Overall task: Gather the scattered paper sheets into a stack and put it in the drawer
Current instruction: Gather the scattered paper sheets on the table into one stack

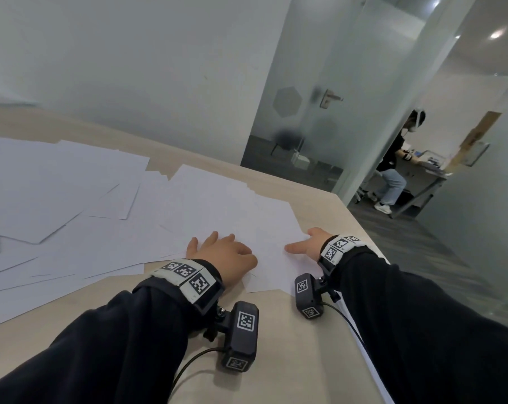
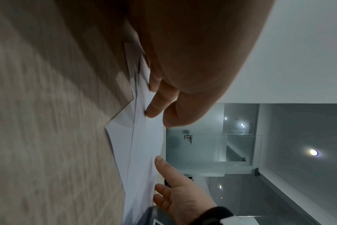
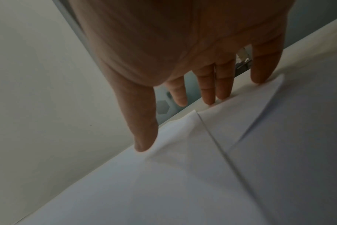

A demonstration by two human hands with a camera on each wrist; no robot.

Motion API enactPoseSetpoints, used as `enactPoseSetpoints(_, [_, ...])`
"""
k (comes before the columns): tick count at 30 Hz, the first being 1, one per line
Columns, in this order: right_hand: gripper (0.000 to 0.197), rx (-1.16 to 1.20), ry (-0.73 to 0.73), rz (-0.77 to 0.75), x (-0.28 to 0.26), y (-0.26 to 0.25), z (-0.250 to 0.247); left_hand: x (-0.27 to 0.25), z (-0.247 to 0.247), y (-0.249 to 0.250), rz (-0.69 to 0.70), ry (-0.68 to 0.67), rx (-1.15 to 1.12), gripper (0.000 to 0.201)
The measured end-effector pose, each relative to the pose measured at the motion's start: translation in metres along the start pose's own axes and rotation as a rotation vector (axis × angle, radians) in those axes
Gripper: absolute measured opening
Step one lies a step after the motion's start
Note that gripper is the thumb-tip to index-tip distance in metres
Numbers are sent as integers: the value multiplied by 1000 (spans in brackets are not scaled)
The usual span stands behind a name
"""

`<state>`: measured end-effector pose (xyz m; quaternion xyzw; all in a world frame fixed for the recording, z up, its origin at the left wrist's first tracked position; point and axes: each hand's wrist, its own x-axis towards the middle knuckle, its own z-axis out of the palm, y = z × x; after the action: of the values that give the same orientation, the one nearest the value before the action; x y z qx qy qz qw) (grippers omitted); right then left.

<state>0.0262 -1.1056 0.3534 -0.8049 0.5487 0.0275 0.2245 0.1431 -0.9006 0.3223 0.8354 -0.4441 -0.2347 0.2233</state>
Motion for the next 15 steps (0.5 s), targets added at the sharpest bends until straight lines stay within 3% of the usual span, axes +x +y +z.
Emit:
enactPoseSetpoints(8, [100, -236, 60, 57, -2, -25, 4, 0, -2, 0, -3, -32, 41, 48])
enactPoseSetpoints(12, [118, -108, 78, 87, 10, -27, 9, 1, -1, -1, -1, -33, 31, 48])
enactPoseSetpoints(15, [115, 108, 140, 122, 16, -26, 10, 1, -1, -2, -1, -32, 11, 47])
